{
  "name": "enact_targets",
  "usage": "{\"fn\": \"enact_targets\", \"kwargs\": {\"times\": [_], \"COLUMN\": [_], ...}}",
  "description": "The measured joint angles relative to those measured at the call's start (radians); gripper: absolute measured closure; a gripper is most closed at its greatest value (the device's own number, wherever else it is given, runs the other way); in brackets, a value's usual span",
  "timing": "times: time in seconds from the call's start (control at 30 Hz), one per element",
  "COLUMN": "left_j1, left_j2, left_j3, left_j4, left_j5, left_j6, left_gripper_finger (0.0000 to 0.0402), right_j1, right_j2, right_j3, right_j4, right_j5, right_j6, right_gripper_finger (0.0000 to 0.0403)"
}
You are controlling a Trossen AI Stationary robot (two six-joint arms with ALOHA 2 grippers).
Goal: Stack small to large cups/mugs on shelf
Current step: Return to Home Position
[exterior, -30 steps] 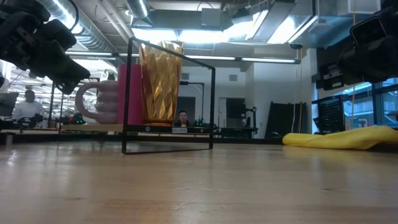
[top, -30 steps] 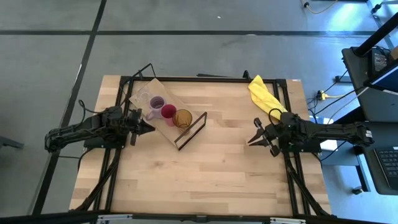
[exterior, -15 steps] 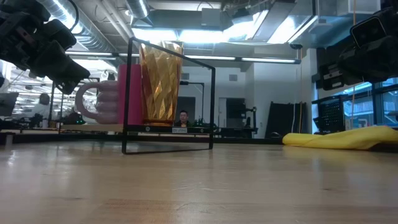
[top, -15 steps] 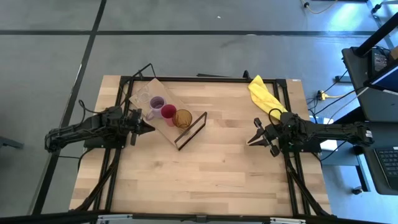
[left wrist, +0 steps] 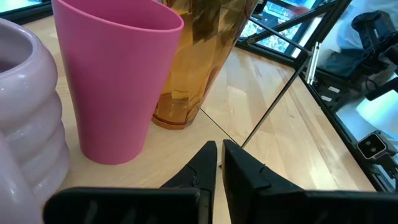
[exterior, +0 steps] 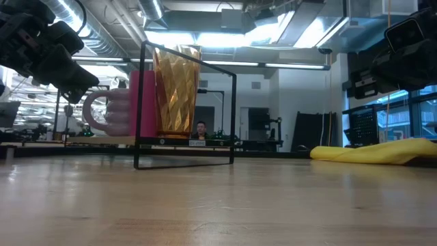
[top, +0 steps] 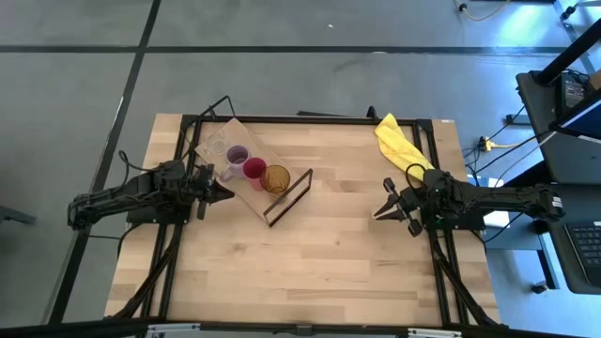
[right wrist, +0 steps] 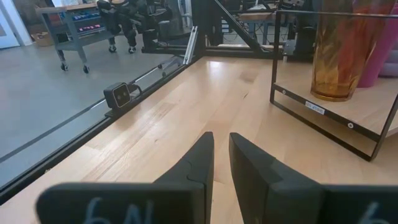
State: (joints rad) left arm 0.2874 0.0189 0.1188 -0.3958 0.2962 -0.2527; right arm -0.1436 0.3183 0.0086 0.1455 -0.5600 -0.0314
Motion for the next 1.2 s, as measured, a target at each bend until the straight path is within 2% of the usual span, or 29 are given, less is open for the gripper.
{"fn": "enact_targets", "kwargs": {"times": [0.67,1.2], "left_j1": [0.0,0.0], "left_j2": [0.0,0.0], "left_j3": [0.0,0.0], "left_j4": [0.0,0.0], "left_j5": [0.0,0.0], "left_j6": [0.0,0.0], "left_gripper_finger": [0.0401,0.0378], "right_j1": [0.0,0.0], "right_j2": [0.0,0.0], "right_j3": [0.001,0.001], "right_j4": [0.0,0.0], "right_j5": [0.0,0.0], "right_j6": [0.0,0.0], "right_gripper_finger": [0.035,0.035]}}
